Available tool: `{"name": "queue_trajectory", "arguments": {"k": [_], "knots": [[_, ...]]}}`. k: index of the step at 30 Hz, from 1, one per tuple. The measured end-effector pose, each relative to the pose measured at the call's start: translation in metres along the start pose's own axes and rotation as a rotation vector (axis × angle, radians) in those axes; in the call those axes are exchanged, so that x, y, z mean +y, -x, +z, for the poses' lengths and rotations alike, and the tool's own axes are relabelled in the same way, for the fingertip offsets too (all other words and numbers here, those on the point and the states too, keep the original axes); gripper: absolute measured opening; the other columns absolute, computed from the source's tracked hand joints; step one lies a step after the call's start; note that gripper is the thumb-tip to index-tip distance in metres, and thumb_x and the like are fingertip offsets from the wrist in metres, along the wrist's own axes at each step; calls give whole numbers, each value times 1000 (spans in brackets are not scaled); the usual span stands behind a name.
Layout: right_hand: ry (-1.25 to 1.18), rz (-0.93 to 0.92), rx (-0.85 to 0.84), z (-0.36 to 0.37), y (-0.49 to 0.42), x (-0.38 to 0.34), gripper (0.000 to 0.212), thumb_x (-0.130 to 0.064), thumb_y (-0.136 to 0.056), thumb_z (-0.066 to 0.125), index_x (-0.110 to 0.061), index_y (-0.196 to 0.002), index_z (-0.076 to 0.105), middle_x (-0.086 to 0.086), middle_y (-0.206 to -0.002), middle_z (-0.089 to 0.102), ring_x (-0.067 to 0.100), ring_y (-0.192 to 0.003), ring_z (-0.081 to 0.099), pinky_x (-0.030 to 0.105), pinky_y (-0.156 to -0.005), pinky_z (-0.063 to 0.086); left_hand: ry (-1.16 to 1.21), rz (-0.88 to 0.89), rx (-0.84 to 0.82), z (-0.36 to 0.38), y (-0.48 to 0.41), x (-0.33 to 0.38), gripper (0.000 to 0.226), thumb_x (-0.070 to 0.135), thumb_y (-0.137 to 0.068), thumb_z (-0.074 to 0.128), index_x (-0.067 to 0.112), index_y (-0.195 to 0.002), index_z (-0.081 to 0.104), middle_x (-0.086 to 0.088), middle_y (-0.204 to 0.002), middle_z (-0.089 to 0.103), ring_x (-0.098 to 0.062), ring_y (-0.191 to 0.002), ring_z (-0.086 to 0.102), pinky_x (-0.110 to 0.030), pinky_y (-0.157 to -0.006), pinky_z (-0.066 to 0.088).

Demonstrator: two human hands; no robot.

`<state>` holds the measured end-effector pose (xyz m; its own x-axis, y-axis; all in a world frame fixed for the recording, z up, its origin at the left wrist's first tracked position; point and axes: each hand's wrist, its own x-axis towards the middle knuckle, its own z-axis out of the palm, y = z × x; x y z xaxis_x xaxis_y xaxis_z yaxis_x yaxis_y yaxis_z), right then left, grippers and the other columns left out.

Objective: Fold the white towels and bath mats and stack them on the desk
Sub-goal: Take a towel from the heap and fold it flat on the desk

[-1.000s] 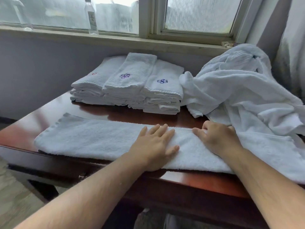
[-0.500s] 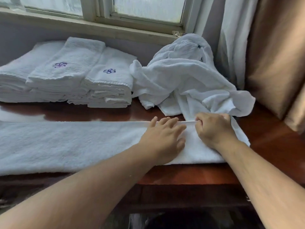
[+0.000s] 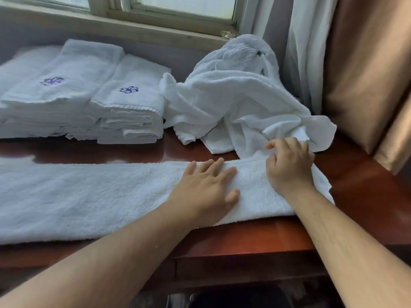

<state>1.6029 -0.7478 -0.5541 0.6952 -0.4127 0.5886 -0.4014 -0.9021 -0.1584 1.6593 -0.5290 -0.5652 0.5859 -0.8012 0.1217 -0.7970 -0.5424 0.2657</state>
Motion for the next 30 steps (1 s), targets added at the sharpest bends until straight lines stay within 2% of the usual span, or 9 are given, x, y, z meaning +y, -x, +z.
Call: {"name": "queue_trajectory", "arguments": {"k": [2,6,8,10,15,20,24,26,30], "knots": [[97,34,55,-2,4,-9,19,-6,-86,59,-10,-103,67,14,-96,63,38,-92,55,42,-77,36,59,34,69,-4,3,0,58,52,-99,33,34,-153,30,4,-163,25,-15,-149,15,-38,-123,11],[132,129,-112,-4,6,-28,20,-6,-99,38,-13,-108,55,7,-83,64,26,-68,51,34,-63,36,43,66,227,-16,23,-15,35,41,-97,44,36,-130,54,15,-131,49,-10,-121,39,-30,-104,35],[83,200,-208,-14,4,-34,24,-11,-100,36,-15,-114,55,3,-85,59,22,-70,50,32,-59,36,-18,25,199,-23,39,-33,30,45,-98,43,40,-126,54,17,-127,48,-10,-118,40,-30,-100,36],[48,199,-276,-23,7,-52,23,-17,-96,43,-18,-113,58,1,-94,60,21,-81,51,34,-71,41,-55,-18,156,-33,60,-60,33,50,-98,41,43,-128,52,18,-130,46,-8,-120,39,-31,-101,35],[-143,-146,-425,-15,36,-162,28,-35,-93,52,-23,-116,62,1,-116,58,24,-109,50,39,-92,41,-54,-262,179,-64,131,-138,35,50,-97,46,45,-131,54,20,-138,46,-9,-129,38,-36,-107,33],[-354,-535,-553,4,54,-297,32,-43,-97,50,-28,-123,60,-1,-120,56,23,-111,49,41,-95,43,-110,-556,253,-93,210,-204,31,43,-98,51,41,-128,58,16,-138,50,-15,-130,40,-38,-107,30],[-482,-634,-590,15,64,-361,23,-46,-97,50,-35,-113,63,-8,-112,54,18,-110,45,36,-95,39,-65,-883,354,-115,253,-242,22,47,-95,55,44,-115,63,8,-138,53,-24,-133,41,-43,-109,33],[-513,-618,-570,22,68,-368,21,-48,-96,48,-38,-109,61,-11,-111,52,15,-109,42,34,-92,35,-67,-1050,349,-120,262,-255,38,59,-91,53,39,-123,59,0,-143,48,-26,-136,37,-46,-108,33],[-575,-594,-548,31,70,-359,15,-49,-94,49,-42,-103,59,-18,-106,50,9,-106,41,29,-90,32,-41,-1239,231,-124,263,-266,89,80,-81,47,27,-150,25,-8,-149,36,-31,-139,29,-52,-107,33]]}}
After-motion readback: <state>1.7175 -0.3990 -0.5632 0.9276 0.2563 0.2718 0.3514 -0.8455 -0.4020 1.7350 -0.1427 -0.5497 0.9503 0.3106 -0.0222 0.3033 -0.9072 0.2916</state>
